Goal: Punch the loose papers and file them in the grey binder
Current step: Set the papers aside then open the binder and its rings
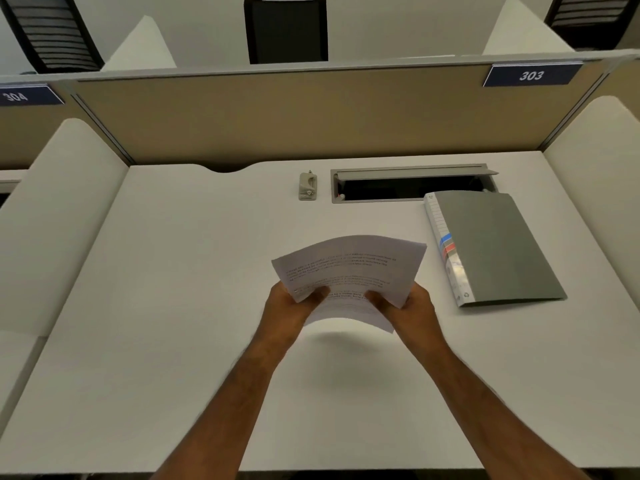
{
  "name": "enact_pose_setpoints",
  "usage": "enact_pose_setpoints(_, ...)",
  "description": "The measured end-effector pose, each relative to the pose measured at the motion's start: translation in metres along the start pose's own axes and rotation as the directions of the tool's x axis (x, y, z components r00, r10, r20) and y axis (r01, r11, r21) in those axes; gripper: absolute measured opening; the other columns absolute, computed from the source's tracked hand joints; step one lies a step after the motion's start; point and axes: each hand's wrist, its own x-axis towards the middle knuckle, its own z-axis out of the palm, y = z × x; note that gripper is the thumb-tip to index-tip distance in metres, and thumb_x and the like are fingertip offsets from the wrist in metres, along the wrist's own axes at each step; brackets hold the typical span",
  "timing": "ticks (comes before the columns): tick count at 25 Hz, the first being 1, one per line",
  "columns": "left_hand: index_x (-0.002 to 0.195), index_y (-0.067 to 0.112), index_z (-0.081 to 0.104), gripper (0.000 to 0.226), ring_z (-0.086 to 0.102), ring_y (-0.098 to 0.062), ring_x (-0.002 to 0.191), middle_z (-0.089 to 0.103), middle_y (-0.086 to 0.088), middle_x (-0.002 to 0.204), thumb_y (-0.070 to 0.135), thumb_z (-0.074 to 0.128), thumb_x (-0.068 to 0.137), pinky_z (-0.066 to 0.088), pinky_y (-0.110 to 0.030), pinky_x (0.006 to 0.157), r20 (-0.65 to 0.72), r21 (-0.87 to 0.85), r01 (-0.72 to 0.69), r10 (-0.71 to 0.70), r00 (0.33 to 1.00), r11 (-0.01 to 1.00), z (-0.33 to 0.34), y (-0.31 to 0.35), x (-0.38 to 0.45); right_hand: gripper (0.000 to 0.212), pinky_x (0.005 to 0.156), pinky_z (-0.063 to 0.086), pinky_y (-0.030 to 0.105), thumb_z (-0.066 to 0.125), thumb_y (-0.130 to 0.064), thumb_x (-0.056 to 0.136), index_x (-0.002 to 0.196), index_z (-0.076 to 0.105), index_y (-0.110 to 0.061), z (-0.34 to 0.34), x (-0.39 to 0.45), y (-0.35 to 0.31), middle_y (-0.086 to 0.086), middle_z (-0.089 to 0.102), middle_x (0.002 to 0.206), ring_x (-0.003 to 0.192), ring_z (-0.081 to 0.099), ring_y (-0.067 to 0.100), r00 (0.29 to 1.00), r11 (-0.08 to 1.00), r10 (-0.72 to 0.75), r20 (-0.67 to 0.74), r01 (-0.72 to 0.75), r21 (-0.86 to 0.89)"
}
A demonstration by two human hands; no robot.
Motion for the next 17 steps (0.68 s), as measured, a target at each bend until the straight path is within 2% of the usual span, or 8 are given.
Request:
enact_pose_setpoints(4,0.121,0.034,0.070,0.032,0.071,-0.003,0.101,0.076,0.014,0.107,0.023,0.077,0.092,0.060,-0.019,0.080,0.055,0.057,0.032,-0.036,0.998,0.998,0.005,-0.016,-0.010,0.035,0.078,0.060,0.020,0.082,-0.023,0.085,0.116,0.067,-0.029,0.000,-0.009,0.018,-0.010,0.074,0.104,0.095,0.071,0.004,0.999,0.999,0.043,0.021,-0.042,-0.007)
enact_pose_setpoints(8,0.122,0.037,0.069,0.031,0.070,-0.001,0.102,0.076,0.016,0.108,0.024,0.075,0.094,0.057,-0.013,0.079,0.045,0.056,0.033,-0.036,0.998,0.998,0.005,-0.025,-0.017,0.032,0.075,0.057,0.015,0.080,-0.022,0.087,0.114,0.066,-0.032,-0.003,-0.013,0.020,-0.012,0.074,0.102,0.094,0.070,0.000,0.999,0.999,0.041,0.033,-0.040,-0.012)
enact_pose_setpoints(10,0.119,0.041,0.068,0.031,0.069,0.001,0.102,0.075,0.017,0.109,0.025,0.074,0.094,0.057,-0.016,0.083,0.049,0.061,0.034,-0.037,0.998,0.998,0.005,-0.029,-0.017,0.031,0.075,0.056,0.015,0.080,-0.021,0.087,0.110,0.066,-0.035,-0.005,-0.014,0.021,-0.015,0.073,0.100,0.092,0.069,-0.004,0.998,0.999,0.041,0.038,-0.040,-0.020)
enact_pose_setpoints(13,0.121,0.041,0.068,0.031,0.069,-0.004,0.106,0.075,0.015,0.111,0.025,0.073,0.096,0.058,-0.027,0.093,0.070,0.076,0.069,-0.074,0.995,0.995,0.007,-0.037,-0.016,0.029,0.081,0.058,0.023,0.081,-0.024,0.087,0.109,0.068,-0.037,-0.004,-0.018,0.030,-0.013,0.076,0.102,0.093,0.071,0.001,0.998,0.998,0.057,0.030,-0.056,-0.034)
enact_pose_setpoints(15,0.122,0.037,0.068,0.029,0.069,-0.007,0.106,0.075,0.014,0.110,0.024,0.072,0.096,0.059,-0.028,0.092,0.060,0.091,0.080,-0.085,0.995,0.993,0.007,-0.039,-0.016,0.030,0.083,0.059,0.025,0.080,-0.025,0.087,0.113,0.069,-0.034,-0.002,-0.018,0.032,-0.012,0.075,0.104,0.094,0.071,0.001,0.998,0.998,0.056,0.028,-0.055,-0.040)
enact_pose_setpoints(17,0.121,0.034,0.068,0.028,0.069,-0.009,0.103,0.075,0.013,0.109,0.022,0.071,0.097,0.060,-0.024,0.086,0.044,0.098,0.069,-0.074,0.996,0.993,0.006,-0.038,-0.014,0.031,0.079,0.059,0.020,0.080,-0.023,0.087,0.114,0.067,-0.032,-0.001,-0.017,0.029,-0.013,0.073,0.104,0.092,0.070,-0.001,0.998,0.997,0.057,0.031,-0.056,-0.051)
